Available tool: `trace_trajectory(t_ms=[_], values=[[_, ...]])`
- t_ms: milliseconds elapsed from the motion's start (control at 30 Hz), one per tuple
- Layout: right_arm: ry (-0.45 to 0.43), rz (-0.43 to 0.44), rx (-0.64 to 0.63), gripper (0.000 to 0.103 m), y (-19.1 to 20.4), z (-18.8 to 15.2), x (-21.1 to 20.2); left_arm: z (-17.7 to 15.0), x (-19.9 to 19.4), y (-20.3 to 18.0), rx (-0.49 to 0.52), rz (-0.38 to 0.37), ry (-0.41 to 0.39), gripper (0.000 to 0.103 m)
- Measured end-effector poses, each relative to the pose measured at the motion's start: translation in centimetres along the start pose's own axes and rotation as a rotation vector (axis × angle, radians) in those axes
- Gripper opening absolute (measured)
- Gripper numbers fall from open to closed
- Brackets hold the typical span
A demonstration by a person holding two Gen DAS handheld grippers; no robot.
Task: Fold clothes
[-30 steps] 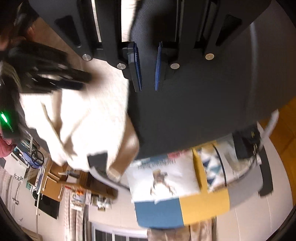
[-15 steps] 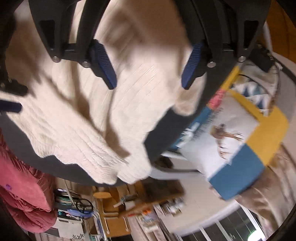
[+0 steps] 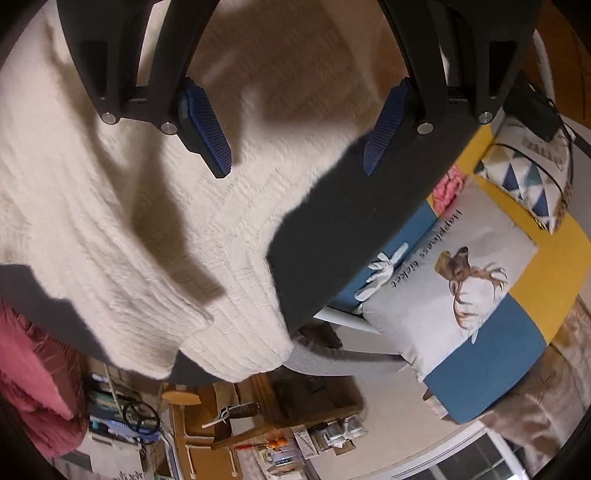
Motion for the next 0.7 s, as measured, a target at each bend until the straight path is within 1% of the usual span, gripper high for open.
trace_trajectory(t_ms=[33, 67, 100, 133, 167, 200, 233, 267, 333, 367, 467, 533, 567, 600, 700], values=[[0.009, 0.015, -0.001, 0.034, 0.3, 0.0, 0.3, 0.2, 0.5, 0.1, 0.016, 0.011, 0.018, 0.077], [0.019, 0.029, -0.002, 0.035, 0.6, 0.0, 0.7, 0.0, 1.3, 0.0, 0.027, 0.005, 0.044, 0.077], [0.028, 0.044, -0.003, 0.036, 0.9, 0.0, 1.0, -0.2, 1.6, 0.2, 0.012, -0.007, 0.041, 0.081], [0.037, 0.059, -0.004, 0.039, 1.2, 0.0, 1.4, -0.3, 1.7, 0.4, -0.009, -0.019, 0.033, 0.084], [0.046, 0.074, -0.005, 0.039, 1.5, 0.0, 1.7, -0.3, 1.8, 0.6, -0.03, -0.031, 0.024, 0.085], [0.056, 0.088, -0.006, 0.04, 1.9, 0.0, 2.0, -0.5, 1.9, 0.9, -0.05, -0.059, 0.026, 0.085], [0.053, 0.076, -0.022, 0.034, 2.3, 0.0, 2.1, -0.7, 1.9, 1.2, -0.062, -0.09, 0.03, 0.085], [0.051, 0.081, -0.034, 0.018, 2.9, -0.2, 2.2, -0.9, 1.8, 1.4, -0.051, -0.093, 0.028, 0.085], [0.052, 0.108, -0.045, 0.009, 3.8, -0.5, 2.7, -1.3, 1.5, 1.9, -0.027, -0.067, 0.015, 0.085], [0.051, 0.125, -0.044, 0.008, 4.3, -0.7, 2.8, -1.7, 1.3, 2.1, -0.021, -0.043, 0.008, 0.085], [0.044, 0.134, -0.05, 0.007, 5.4, -1.0, 2.9, -3.2, 0.3, 2.8, -0.02, -0.01, -0.016, 0.084], [0.028, 0.134, -0.061, 0.006, 6.0, -1.0, 2.4, -4.4, -0.6, 3.6, -0.01, 0.004, -0.033, 0.075], [0.017, 0.138, -0.07, 0.006, 6.4, -0.8, 2.0, -5.3, -1.0, 3.9, 0.002, 0.013, -0.021, 0.066], [0.012, 0.143, -0.082, 0.006, 6.8, -0.8, 1.7, -6.2, -1.3, 4.2, 0.013, 0.023, -0.007, 0.061], [0.007, 0.163, -0.117, 0.006, 8.6, -0.9, 1.1, -9.3, -1.9, 5.8, 0.009, 0.053, 0.049, 0.057]])
Point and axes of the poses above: each gripper's, at about its wrist camera, not at the fingertips, and x roughly the way its jaws point, y to its left, z to its top, the point moved 10 cm from there along x, roughly the way its jaws point, and after that the axes turned 9 degrees about y, right-handed, at the moved point
